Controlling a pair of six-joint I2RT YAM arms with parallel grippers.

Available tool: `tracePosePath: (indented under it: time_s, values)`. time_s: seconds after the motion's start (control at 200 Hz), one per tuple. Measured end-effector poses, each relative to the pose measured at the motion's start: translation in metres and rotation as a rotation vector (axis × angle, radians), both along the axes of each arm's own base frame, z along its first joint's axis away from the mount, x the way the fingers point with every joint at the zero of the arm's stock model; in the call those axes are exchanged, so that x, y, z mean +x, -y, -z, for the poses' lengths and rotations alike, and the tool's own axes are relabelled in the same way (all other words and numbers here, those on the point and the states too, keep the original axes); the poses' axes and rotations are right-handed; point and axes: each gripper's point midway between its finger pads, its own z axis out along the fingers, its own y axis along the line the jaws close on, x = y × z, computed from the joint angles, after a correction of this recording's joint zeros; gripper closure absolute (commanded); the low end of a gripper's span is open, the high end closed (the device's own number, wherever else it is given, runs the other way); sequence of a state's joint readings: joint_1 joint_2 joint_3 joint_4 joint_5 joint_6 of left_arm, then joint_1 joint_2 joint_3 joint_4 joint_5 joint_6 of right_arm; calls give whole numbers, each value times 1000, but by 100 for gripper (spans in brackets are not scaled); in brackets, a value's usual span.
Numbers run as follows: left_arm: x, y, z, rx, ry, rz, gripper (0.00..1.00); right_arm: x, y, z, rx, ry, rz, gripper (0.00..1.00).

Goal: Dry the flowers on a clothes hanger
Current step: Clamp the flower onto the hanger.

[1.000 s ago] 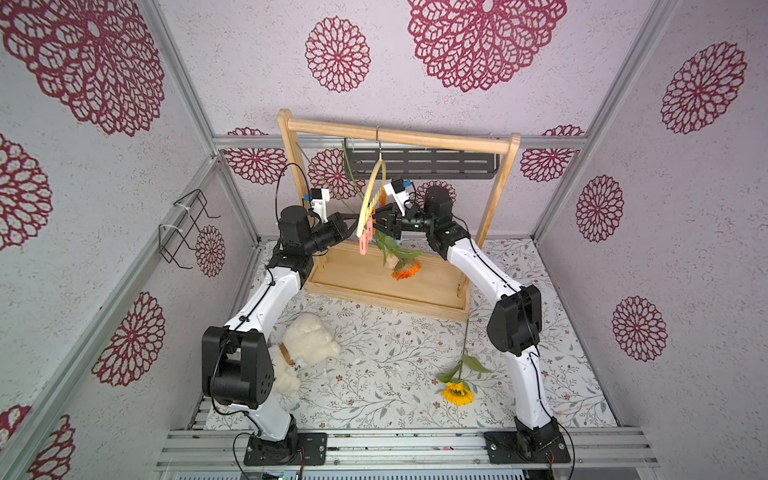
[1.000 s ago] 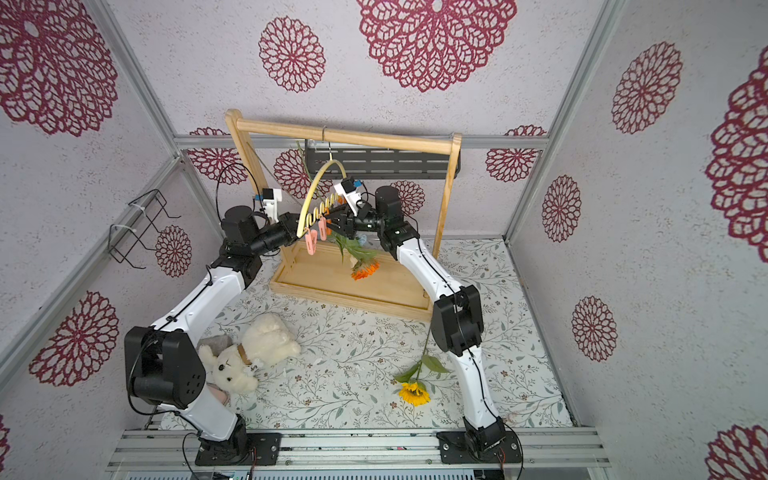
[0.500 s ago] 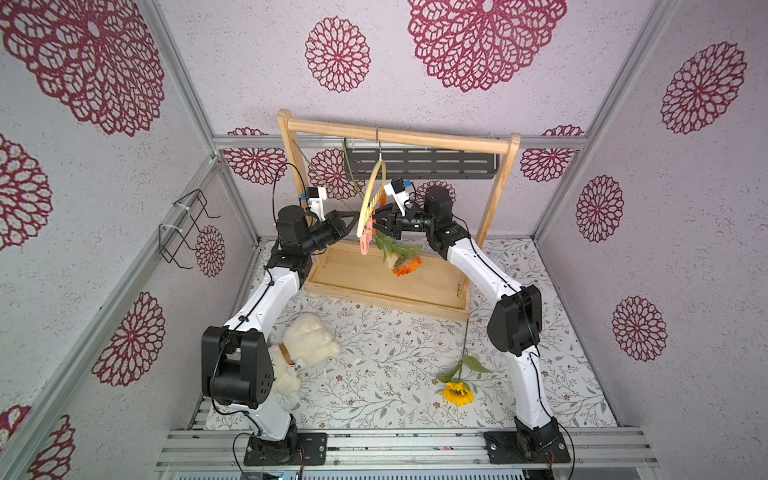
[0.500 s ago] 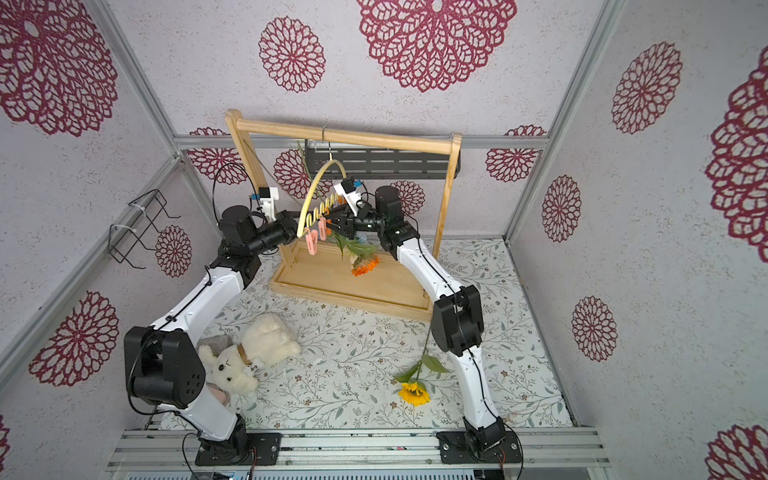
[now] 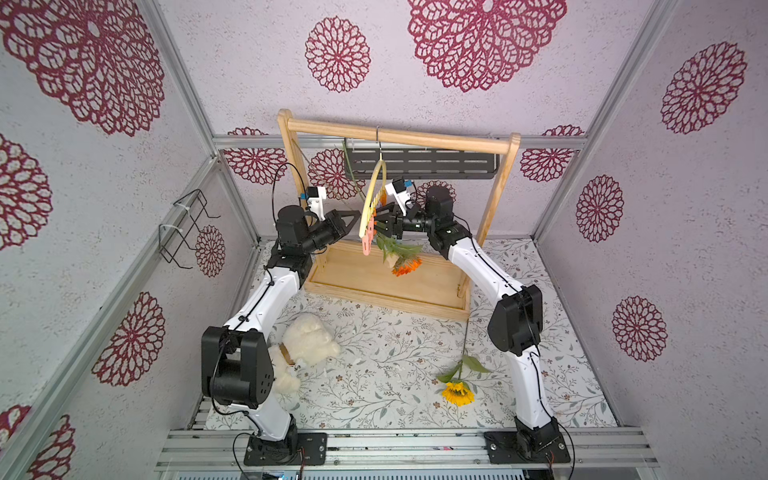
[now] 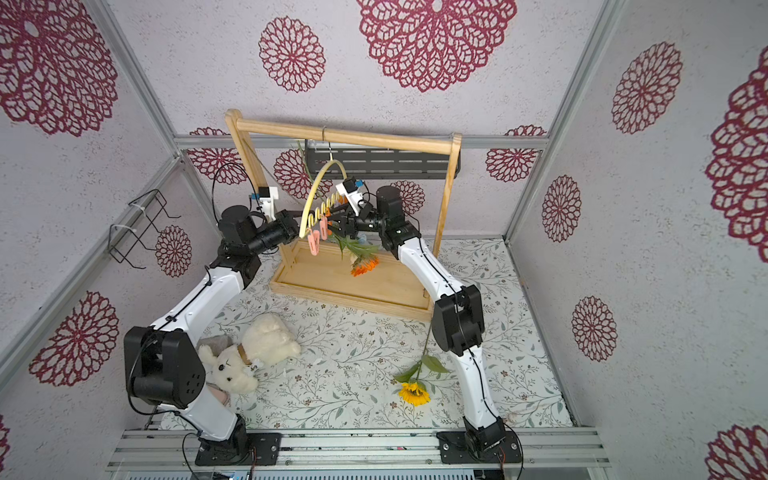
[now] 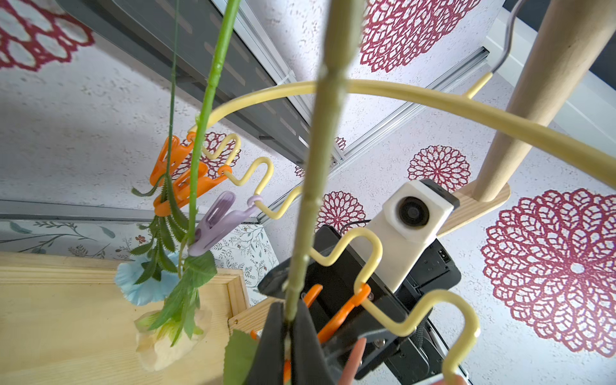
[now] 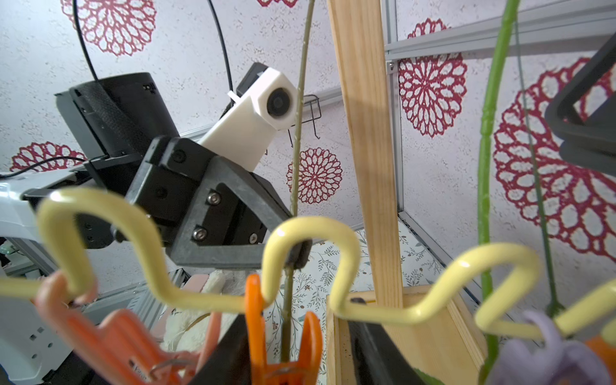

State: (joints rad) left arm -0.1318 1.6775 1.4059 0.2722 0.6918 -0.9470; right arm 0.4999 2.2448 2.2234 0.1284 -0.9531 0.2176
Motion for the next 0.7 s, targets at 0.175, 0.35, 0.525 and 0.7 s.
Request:
tracePosePath:
  time_s: [0.175, 0.35, 0.525, 0.7]
  values:
    - [0, 0, 0, -4, -4, 2, 100, 2, 1, 2, -6, -4, 10, 45]
    - [0, 0, 0, -5, -6, 2, 93, 4, 3, 6, -19, -12, 20, 40]
    - [0, 0, -1, -12, -9, 3, 82, 7, 5, 10, -41, -15, 43, 38]
    - [0, 0, -3, -18, -2, 3, 74, 13, 10, 14, -58, -13, 73, 32]
